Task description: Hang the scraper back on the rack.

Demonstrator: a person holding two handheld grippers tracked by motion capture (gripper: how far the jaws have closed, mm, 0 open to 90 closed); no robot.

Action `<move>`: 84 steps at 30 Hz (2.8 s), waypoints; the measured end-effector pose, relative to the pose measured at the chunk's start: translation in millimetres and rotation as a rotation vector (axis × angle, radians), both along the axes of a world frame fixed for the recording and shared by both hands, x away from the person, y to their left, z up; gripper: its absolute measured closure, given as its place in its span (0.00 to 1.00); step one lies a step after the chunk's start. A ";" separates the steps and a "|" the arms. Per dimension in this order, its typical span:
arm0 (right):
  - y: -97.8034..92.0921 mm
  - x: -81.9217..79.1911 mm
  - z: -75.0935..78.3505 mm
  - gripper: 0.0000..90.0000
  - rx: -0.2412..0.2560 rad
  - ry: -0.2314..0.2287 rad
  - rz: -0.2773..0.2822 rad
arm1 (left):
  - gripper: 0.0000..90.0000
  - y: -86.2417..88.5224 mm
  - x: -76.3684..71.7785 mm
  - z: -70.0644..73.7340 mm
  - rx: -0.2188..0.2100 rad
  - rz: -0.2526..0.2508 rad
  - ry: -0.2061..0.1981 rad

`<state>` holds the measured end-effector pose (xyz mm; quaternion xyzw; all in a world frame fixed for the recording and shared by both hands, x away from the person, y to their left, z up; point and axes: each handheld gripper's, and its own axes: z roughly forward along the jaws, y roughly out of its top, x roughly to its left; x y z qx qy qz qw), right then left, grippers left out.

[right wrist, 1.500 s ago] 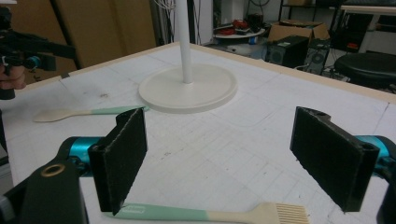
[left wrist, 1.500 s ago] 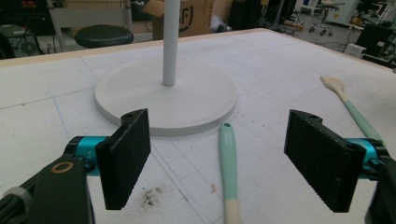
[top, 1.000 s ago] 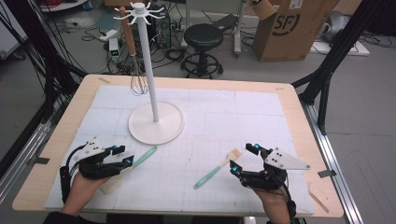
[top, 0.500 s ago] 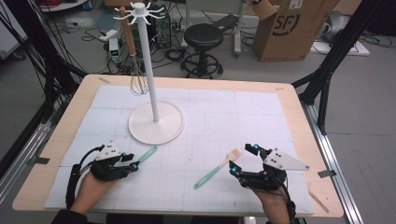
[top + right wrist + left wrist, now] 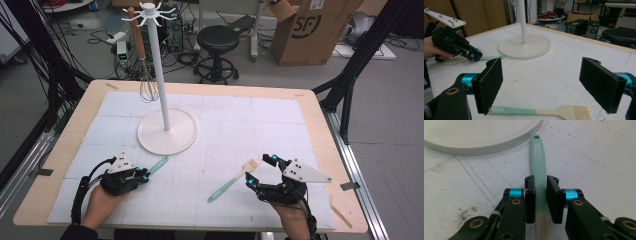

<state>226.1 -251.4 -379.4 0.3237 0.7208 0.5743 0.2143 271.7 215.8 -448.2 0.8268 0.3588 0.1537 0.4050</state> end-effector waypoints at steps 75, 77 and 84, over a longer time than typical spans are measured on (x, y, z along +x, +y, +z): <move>100.6 32.3 34.2 0.58 0.263 0.116 0.476 | 0.88 -92.5 -68.3 83.2 -0.351 -0.227 -0.405; 99.6 32.7 34.4 0.61 0.286 0.125 0.489 | 0.88 -93.1 -68.9 83.2 -0.357 -0.229 -0.408; 97.6 30.1 36.4 0.85 0.310 0.105 0.492 | 0.88 -95.8 -70.7 83.2 -0.362 -0.238 -0.411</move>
